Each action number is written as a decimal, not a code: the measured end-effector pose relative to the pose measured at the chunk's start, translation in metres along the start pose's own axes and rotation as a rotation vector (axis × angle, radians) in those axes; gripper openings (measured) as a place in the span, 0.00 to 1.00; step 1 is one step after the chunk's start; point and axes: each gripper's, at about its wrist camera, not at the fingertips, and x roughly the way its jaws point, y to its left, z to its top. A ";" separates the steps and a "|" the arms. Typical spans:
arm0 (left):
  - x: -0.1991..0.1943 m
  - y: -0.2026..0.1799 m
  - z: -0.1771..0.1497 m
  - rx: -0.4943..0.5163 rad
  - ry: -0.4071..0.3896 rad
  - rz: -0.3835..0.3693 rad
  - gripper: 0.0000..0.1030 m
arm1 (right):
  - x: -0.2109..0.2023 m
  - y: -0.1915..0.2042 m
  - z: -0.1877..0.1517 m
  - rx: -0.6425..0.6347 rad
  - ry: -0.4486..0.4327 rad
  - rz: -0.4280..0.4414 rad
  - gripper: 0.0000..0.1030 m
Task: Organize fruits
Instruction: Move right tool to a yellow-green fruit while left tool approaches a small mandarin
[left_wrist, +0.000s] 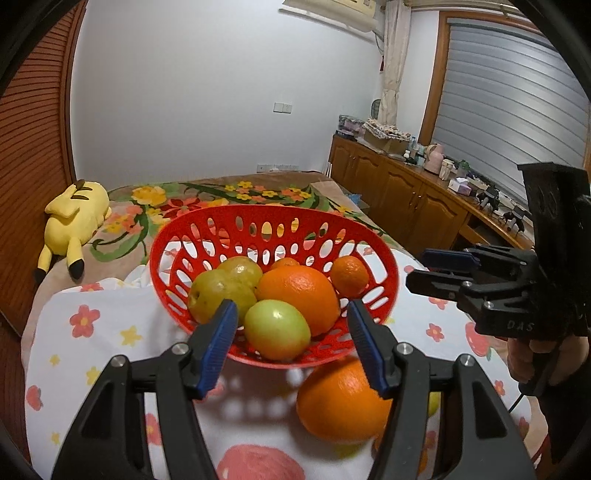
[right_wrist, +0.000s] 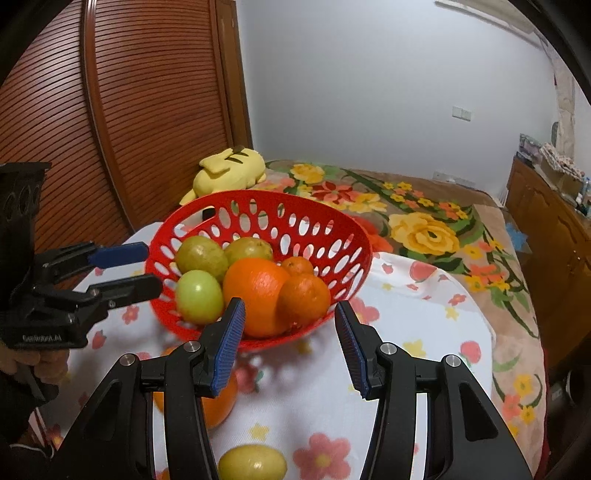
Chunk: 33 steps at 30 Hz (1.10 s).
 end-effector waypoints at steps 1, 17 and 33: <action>-0.005 -0.001 -0.002 0.003 -0.004 -0.001 0.60 | -0.005 0.002 -0.003 0.001 -0.003 -0.004 0.50; -0.058 -0.021 -0.025 0.041 -0.033 0.006 0.62 | -0.049 0.035 -0.048 0.023 -0.027 -0.012 0.50; -0.053 -0.028 -0.067 0.036 0.033 0.003 0.64 | -0.034 0.034 -0.107 0.066 0.055 -0.016 0.50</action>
